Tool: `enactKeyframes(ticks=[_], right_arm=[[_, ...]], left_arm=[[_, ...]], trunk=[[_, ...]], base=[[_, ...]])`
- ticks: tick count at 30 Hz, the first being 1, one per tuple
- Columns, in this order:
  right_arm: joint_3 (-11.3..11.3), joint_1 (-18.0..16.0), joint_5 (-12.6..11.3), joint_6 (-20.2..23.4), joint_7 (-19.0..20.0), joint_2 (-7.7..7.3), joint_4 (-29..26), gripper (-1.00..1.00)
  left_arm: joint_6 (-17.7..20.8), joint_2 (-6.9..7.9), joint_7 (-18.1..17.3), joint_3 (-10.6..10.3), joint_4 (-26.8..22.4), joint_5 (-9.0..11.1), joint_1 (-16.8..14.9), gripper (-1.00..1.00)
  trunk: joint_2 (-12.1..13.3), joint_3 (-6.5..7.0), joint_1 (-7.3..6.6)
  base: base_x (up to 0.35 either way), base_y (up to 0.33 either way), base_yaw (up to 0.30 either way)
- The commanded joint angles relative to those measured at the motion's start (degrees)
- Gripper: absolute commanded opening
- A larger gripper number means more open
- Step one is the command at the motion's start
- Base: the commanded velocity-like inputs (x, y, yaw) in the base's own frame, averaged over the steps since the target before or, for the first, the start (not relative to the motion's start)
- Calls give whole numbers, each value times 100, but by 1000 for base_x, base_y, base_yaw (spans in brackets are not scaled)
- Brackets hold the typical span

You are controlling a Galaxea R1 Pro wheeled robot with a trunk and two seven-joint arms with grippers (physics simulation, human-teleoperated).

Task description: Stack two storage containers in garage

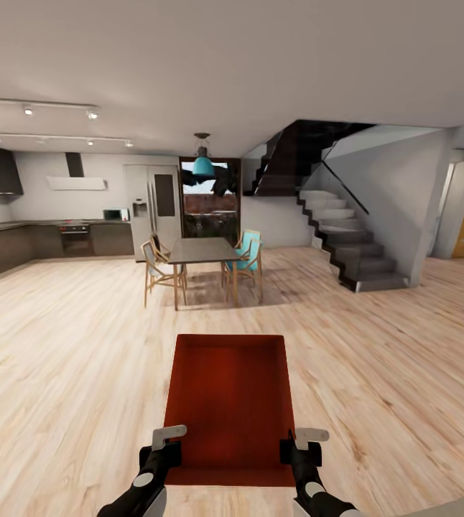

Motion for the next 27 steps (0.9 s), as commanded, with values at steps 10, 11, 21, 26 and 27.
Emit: enactKeyframes(ticks=[10,11,21,26,27], right_arm=[[228,-9,2,-54,-235,-28,-11,-100],[228,-9,2,-54,-235,-28,-10,-100],[228,-9,11,-54,-225,-35,-11,-100],[228,-9,15,-54,-186,-38,-10,-100],[228,-9,14,-53,-186,-37,-10,-100]], left_arm=[[348,5,-439,-86,14,93,-4,-100],[348,5,-439,-86,14,93,-4,-100],[348,5,-439,-86,15,93,-4,-100],[348,5,-439,-86,14,93,-4,-100],[347,5,-439,-86,14,93,-4,-100]], trunk=[[-5,-7,4],[-5,-7,4],[-5,-7,4],[-5,-7,4],[-5,-7,4]], base=[[322,82,-274],[322,83,-283],[322,87,-240],[322,89,-19],[322,89,-3]])
